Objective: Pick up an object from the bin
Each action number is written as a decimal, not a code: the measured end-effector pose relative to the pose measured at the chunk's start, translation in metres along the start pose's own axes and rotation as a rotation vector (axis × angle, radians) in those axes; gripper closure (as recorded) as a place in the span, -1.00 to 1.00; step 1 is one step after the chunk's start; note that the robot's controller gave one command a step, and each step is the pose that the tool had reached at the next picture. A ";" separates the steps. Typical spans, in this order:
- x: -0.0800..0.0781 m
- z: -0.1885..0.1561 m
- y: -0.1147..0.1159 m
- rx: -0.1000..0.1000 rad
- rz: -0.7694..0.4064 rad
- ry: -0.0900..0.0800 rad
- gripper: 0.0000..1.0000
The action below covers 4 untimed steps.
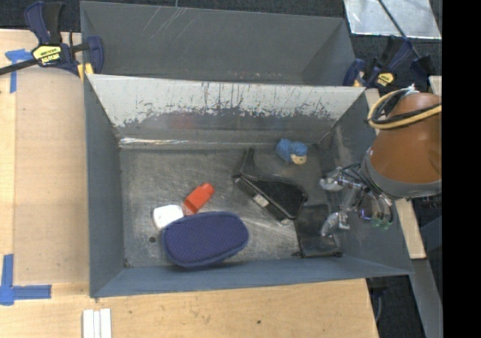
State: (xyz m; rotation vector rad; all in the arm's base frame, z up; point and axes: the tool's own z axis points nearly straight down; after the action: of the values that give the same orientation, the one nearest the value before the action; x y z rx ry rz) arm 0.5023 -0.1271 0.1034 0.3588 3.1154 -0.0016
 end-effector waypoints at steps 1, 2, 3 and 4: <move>-0.002 0.029 -0.012 -0.001 0.113 0.003 -1.00; -0.004 0.026 -0.011 -0.001 0.111 0.005 -1.00; -0.006 0.025 -0.012 0.000 0.112 -0.007 1.00; -0.008 0.004 -0.012 0.000 0.110 0.000 1.00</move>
Offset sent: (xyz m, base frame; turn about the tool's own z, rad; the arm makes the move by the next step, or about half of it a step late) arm -0.0028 -0.0115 -0.0334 0.1132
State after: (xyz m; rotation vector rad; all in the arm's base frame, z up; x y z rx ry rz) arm 0.5074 -0.1406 0.0999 0.5302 3.0908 -0.0010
